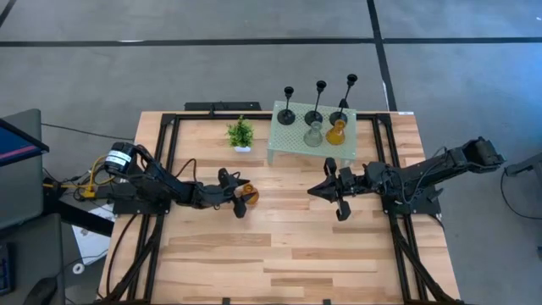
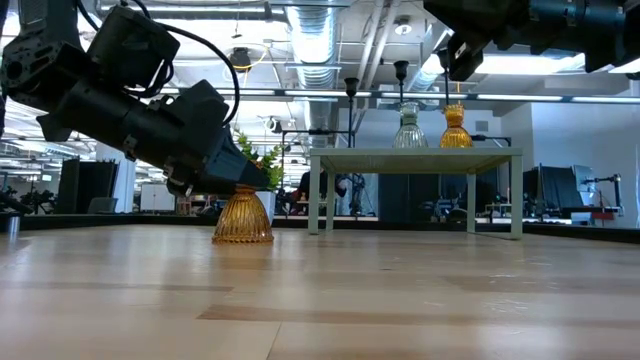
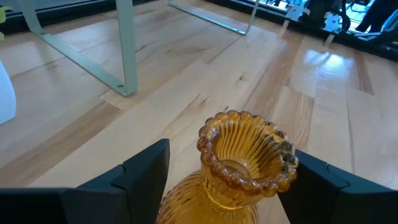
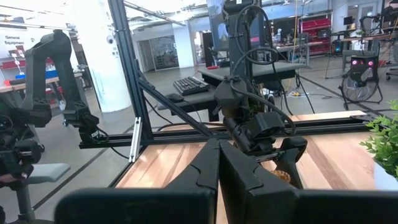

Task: Pick & Place candle stick holders
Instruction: Put the gold glass candle holder on the shelf

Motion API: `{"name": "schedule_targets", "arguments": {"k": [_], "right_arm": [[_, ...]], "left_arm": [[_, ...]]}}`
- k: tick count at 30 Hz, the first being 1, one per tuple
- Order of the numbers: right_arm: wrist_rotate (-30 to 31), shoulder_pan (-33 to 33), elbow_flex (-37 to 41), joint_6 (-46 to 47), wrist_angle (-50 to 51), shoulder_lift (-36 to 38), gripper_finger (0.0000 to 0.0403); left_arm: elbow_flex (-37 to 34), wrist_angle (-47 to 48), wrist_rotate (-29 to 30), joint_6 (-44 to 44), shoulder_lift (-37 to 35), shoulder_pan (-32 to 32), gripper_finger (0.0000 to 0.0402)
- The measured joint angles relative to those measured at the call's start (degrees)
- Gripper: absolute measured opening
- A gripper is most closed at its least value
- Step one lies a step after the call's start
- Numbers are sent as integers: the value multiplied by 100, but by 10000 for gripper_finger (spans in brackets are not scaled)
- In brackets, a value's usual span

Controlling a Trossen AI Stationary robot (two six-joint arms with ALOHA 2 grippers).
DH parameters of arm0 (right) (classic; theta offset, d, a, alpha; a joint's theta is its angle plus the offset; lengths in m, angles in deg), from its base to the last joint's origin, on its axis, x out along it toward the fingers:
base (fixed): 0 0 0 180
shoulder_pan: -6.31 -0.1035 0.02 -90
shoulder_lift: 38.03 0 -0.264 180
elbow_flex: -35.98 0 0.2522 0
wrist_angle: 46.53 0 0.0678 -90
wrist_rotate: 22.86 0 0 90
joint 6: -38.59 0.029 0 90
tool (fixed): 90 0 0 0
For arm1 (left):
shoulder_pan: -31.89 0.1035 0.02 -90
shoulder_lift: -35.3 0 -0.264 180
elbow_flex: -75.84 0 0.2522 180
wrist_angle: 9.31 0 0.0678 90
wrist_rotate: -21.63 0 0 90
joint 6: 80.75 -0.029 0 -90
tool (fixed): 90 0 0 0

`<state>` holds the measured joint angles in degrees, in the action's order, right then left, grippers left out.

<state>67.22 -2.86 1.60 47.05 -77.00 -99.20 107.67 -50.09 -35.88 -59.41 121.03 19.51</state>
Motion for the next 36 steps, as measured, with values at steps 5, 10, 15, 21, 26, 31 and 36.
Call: {"name": "schedule_targets", "arguments": {"k": [5,10,15,21,26,31,36], "right_arm": [[0,0,0,-1,0,0,0],[0,0,0,0,0,0,0],[0,0,0,-2,0,0,0],[0,-1,0,0,0,0,0],[0,-2,0,-2,0,0,0],[0,-2,0,-2,0,0,0],[0,-2,0,-1,1,0,0]], "left_arm": [[0,-2,0,14,0,45,262],[0,-4,0,52,-2,90,240],[0,-9,0,46,-2,90,196],[0,-26,4,31,-4,90,149],[-2,-131,0,32,-4,90,142],[-2,-209,0,4,-4,90,165],[-2,-250,0,-7,-4,90,159]]}}
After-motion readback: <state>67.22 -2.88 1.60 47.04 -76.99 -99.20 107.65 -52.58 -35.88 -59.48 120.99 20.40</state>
